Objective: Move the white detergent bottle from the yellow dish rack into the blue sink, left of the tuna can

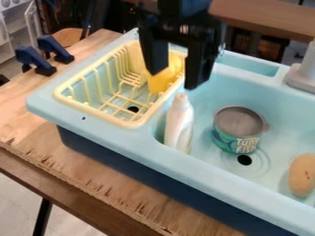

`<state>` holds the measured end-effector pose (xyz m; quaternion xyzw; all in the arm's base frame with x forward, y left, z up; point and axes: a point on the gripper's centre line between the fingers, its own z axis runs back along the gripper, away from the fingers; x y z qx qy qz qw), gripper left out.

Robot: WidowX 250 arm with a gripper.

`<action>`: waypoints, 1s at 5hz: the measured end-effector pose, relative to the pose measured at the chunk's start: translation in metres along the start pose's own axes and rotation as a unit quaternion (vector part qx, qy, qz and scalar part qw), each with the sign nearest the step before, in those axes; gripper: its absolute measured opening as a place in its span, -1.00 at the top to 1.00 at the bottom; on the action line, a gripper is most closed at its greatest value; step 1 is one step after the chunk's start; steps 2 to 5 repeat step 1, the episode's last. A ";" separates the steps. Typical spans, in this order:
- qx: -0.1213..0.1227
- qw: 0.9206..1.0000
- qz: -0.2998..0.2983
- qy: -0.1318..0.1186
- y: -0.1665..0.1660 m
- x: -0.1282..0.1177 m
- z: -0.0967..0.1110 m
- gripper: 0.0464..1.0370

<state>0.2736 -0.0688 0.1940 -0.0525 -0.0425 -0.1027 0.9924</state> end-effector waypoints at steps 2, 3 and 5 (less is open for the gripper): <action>-0.006 0.998 0.006 -0.059 0.001 0.009 0.036 -0.94; -0.006 0.998 0.006 -0.059 0.001 0.009 0.036 -0.94; -0.006 0.998 0.006 -0.059 0.001 0.009 0.036 -0.94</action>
